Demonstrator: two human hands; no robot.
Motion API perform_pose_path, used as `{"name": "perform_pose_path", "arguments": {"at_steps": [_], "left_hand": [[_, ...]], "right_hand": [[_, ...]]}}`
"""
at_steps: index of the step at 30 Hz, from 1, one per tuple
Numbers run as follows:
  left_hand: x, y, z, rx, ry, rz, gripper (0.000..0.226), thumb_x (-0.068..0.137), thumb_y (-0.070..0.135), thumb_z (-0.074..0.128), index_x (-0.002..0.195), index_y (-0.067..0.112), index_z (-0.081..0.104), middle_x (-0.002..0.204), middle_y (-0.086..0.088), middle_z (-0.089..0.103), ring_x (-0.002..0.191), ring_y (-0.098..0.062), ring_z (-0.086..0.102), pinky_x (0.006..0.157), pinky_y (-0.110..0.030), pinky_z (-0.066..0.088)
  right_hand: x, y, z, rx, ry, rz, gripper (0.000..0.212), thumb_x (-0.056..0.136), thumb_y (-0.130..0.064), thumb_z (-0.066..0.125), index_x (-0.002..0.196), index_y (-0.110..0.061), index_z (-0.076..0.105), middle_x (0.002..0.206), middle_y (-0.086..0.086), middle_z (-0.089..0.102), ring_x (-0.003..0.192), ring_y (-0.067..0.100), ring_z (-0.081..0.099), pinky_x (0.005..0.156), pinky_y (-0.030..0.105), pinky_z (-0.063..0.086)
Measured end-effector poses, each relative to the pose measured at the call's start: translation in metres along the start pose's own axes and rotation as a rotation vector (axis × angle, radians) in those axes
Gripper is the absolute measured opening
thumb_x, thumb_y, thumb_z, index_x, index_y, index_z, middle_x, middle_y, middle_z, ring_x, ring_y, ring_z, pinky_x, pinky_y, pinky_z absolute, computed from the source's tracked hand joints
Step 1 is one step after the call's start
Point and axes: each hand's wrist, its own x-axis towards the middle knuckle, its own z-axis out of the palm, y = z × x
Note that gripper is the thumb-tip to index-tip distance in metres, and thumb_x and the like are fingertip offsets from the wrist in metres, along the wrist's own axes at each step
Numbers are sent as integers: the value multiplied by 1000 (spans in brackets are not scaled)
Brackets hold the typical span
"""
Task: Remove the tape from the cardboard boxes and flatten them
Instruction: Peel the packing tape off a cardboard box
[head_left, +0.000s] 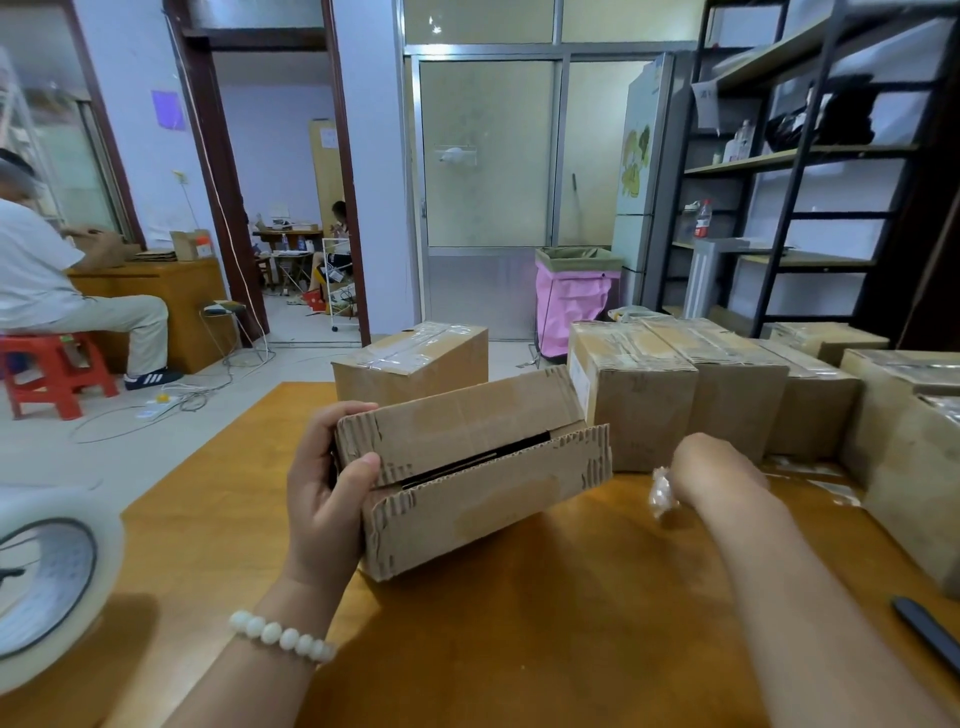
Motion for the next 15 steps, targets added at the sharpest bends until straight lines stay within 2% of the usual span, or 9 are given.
{"name": "perform_pose_path", "arguments": {"at_steps": [3, 5, 7, 10, 13, 15], "left_hand": [[0, 0, 0, 1, 0, 1, 28, 70, 32, 51, 90, 44, 65, 74, 16, 57, 68, -6, 50, 57, -19, 45], [-1, -1, 0, -9, -4, 1, 28, 70, 32, 51, 90, 45, 65, 74, 15, 56, 68, -6, 50, 56, -19, 45], [0, -1, 0, -13, -6, 0, 28, 70, 32, 51, 90, 45, 65, 74, 15, 56, 68, -7, 50, 56, -20, 45], [0, -2, 1, -17, -12, 3, 28, 70, 32, 52, 91, 44, 64, 76, 15, 57, 70, -8, 51, 57, -21, 47], [-1, -4, 0, -9, -25, 0, 28, 72, 31, 52, 94, 43, 63, 78, 11, 57, 71, -14, 50, 58, -27, 46], [-3, -5, 0, 31, -44, 23, 28, 74, 30, 51, 99, 37, 61, 83, 3, 56, 73, -19, 49, 60, -31, 45]], "right_hand": [[-5, 2, 1, 9, 41, -6, 27, 80, -30, 74, 95, -13, 60, 102, 9, 58, 103, 29, 57, 88, 37, 47], [-6, 3, 4, 38, 64, -2, 23, 84, -29, 70, 96, -12, 60, 95, 7, 55, 96, 27, 57, 83, 36, 48], [-3, 4, 6, 131, 159, -39, 17, 89, -27, 65, 91, -13, 57, 86, 6, 55, 85, 25, 56, 73, 35, 46], [-10, 0, 3, 411, 339, -284, 24, 94, -38, 55, 90, -14, 57, 83, 3, 59, 75, 19, 56, 63, 31, 44], [-37, -14, -5, 831, 265, -540, 38, 94, -51, 44, 90, -16, 57, 85, 2, 61, 75, 15, 54, 61, 28, 40], [-56, -23, -9, 993, 165, -634, 53, 86, -65, 34, 93, -18, 58, 90, -2, 62, 83, 15, 55, 71, 30, 42]]}}
